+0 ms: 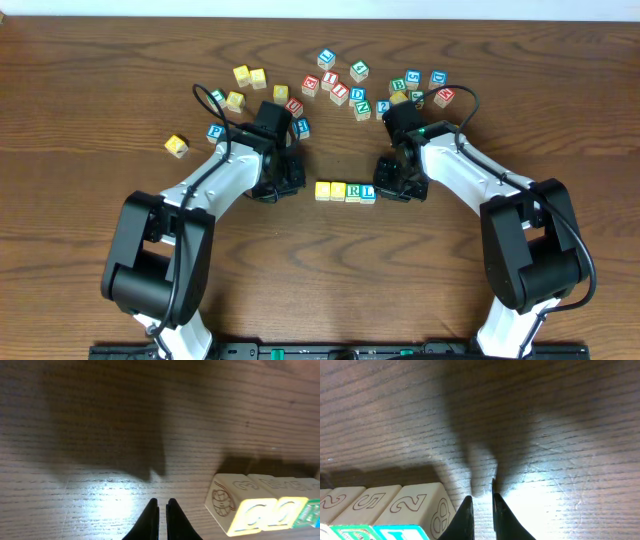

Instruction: Spell out CORL

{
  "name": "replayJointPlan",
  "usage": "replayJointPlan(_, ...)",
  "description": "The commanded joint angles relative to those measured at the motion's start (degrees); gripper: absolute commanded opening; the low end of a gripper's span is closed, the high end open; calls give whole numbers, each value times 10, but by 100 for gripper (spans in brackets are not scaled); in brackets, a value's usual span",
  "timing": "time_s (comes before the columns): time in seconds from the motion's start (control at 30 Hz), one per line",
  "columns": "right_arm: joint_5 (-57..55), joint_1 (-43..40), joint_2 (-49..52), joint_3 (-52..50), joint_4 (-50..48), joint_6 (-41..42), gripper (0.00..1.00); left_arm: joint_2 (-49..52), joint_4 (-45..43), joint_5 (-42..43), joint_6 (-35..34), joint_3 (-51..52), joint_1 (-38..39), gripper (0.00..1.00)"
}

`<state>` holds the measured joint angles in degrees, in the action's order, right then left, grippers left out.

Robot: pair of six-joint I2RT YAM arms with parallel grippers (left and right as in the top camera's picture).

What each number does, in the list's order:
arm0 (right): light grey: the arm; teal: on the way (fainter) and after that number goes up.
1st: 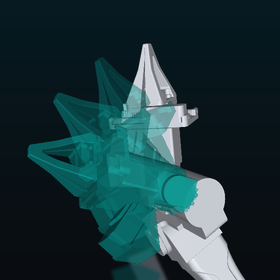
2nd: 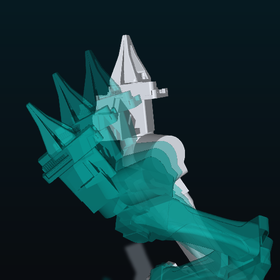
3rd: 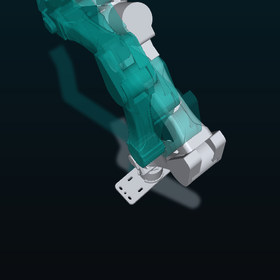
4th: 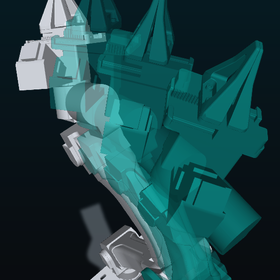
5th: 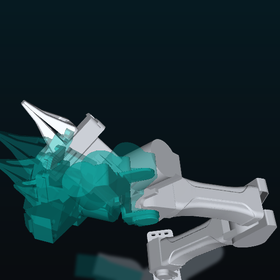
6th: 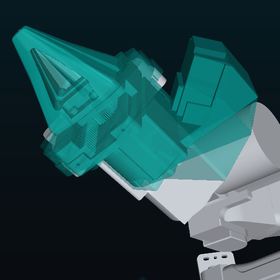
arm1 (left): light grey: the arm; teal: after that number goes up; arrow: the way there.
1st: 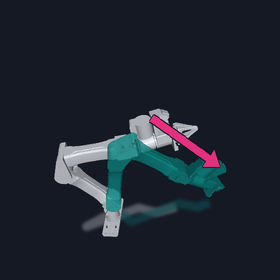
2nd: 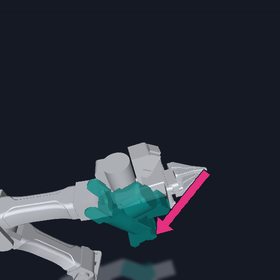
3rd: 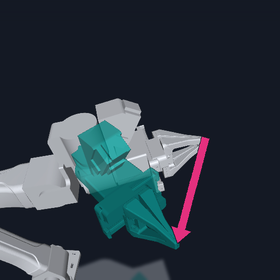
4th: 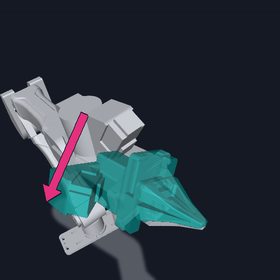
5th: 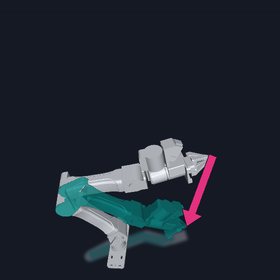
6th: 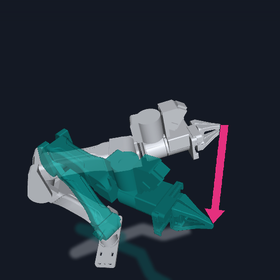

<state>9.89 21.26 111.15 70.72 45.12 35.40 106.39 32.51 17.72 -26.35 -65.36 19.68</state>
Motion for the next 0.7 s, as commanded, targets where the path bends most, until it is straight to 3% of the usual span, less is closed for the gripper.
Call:
replayJointPlan(0.0, 13, 2, -4, -4, 0, 10, 9, 10, -1, 3, -5, 3, 2, 8)
replayJointPlan(0.67, 12, 24, -4, -4, -34, 14, 10, 10, -5, 38, -7, 3, 24, 8)
